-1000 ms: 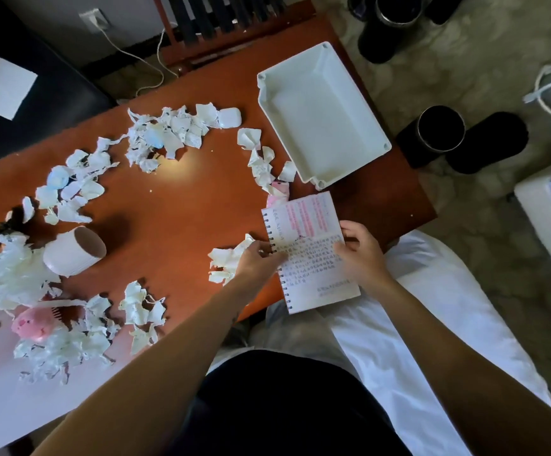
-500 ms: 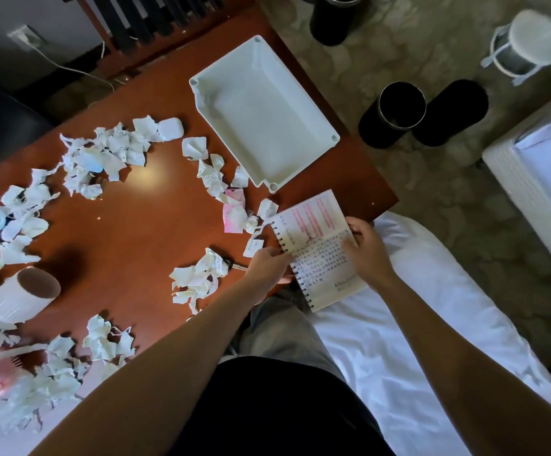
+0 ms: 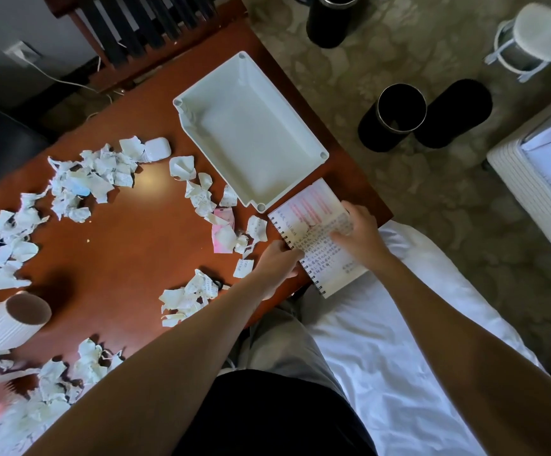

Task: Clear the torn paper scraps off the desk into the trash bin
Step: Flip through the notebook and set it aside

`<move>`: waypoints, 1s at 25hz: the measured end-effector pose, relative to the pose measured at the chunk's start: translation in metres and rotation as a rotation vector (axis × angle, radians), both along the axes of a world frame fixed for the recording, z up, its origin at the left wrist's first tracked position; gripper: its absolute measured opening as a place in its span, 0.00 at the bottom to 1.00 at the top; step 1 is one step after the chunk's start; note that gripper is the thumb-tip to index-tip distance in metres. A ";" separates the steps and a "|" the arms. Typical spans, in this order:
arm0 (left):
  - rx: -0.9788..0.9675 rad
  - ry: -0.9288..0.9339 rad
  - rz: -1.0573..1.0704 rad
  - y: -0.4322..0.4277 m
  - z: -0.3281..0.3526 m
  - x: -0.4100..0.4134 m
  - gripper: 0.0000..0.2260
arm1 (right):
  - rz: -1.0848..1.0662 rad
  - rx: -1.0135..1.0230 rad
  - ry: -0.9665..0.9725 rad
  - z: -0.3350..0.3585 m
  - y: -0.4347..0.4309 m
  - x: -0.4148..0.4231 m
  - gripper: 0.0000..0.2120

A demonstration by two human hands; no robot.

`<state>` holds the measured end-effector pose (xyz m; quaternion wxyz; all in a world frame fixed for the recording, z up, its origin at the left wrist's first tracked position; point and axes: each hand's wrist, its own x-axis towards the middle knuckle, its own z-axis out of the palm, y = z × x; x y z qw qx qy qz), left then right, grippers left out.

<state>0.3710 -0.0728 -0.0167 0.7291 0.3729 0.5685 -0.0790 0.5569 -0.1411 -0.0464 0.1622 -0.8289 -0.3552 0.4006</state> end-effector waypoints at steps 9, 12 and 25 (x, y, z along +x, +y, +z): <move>0.009 0.005 0.063 0.019 -0.003 0.009 0.13 | 0.059 0.027 -0.049 -0.005 0.030 0.005 0.29; 0.034 0.004 0.115 0.023 0.000 0.010 0.12 | 0.071 0.035 -0.043 -0.005 0.039 0.004 0.29; 0.044 0.035 0.210 0.043 0.009 0.014 0.13 | 0.101 0.001 -0.039 0.007 0.073 0.006 0.32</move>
